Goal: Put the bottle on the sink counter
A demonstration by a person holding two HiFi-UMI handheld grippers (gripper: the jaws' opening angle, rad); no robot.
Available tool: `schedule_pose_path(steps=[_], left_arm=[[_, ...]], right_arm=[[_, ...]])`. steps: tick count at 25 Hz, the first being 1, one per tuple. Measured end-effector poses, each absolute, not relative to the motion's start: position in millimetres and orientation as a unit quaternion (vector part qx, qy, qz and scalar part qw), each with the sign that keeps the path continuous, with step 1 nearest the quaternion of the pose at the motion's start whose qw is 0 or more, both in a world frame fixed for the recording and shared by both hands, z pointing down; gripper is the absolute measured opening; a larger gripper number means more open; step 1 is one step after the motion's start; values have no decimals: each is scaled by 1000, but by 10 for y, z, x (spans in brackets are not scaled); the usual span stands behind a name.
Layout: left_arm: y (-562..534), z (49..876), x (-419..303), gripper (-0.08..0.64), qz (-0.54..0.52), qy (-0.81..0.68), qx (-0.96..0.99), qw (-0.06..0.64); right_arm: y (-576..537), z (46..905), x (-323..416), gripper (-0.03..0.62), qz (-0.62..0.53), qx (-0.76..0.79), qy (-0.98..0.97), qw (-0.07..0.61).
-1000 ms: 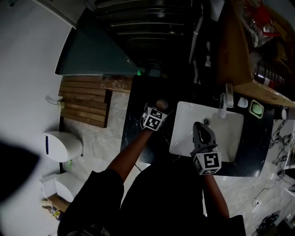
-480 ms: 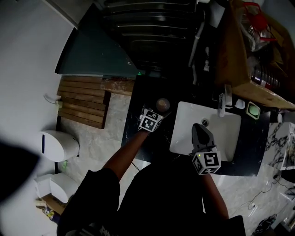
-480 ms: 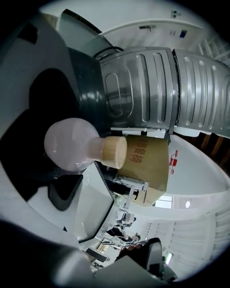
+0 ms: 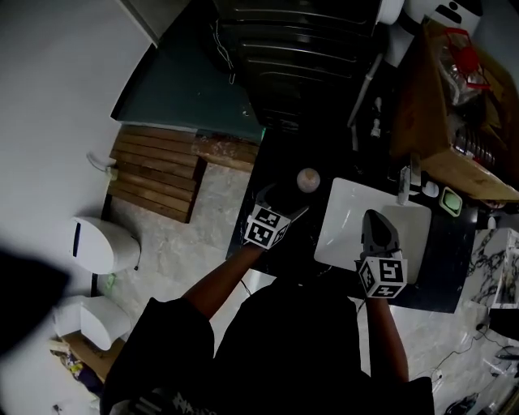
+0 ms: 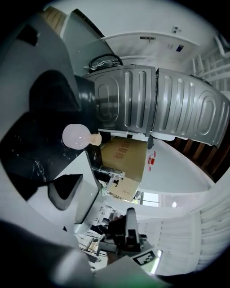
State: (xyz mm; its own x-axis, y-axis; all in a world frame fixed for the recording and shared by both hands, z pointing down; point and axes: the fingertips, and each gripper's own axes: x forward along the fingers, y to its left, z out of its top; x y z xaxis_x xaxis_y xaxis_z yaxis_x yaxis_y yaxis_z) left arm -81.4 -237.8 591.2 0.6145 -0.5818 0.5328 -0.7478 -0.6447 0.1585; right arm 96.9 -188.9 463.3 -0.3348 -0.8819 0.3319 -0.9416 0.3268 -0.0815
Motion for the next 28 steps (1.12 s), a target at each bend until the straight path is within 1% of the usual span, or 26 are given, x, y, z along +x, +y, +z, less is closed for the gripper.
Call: schedule_pose_path(steps=[4,6,7,8,9,10,12,14,16,18,23,28], left_arm=[[-2036,5587,-939,415,154,-355,902,191],[-1902,5416,-1003,397,131,-355,907,184],[-1860,5309,-1030,369,117,-357,909,180],[-1822,5185,-1048,291,98,-358,911,177],[-1780,5053,-1051,191,76,-356,915,174],[-1734,4928,-1042,137,53,-351,919,172],[-1637,4749,-1027,97,26,-352,919,175],[-1549,4661,-1024,35,24,-364,913,182],[-1493,4591,-984,17,24,-363,912,192],[-1437,4541,-903,15,22,-351,915,197],[-1117,4485,-715,15,37,-328,925,187],[-832,4379,-558,15,23,-328,926,185]], right_arm=[[-1654,4607,909,38,132,575,-799,114],[-1521,4583,880,38,133,584,-793,114],[-1462,4576,872,38,134,589,-789,113],[-1404,4576,862,38,135,593,-786,112],[-1343,4583,848,38,137,596,-783,112],[-1278,4593,827,38,138,597,-782,113],[-1133,4615,771,38,139,595,-783,117],[-997,4590,710,38,142,592,-785,114],[-935,4509,660,38,144,593,-786,99],[-910,4450,622,38,145,593,-787,90],[-778,4491,476,38,154,588,-786,114],[-647,4369,190,38,131,547,-819,115]])
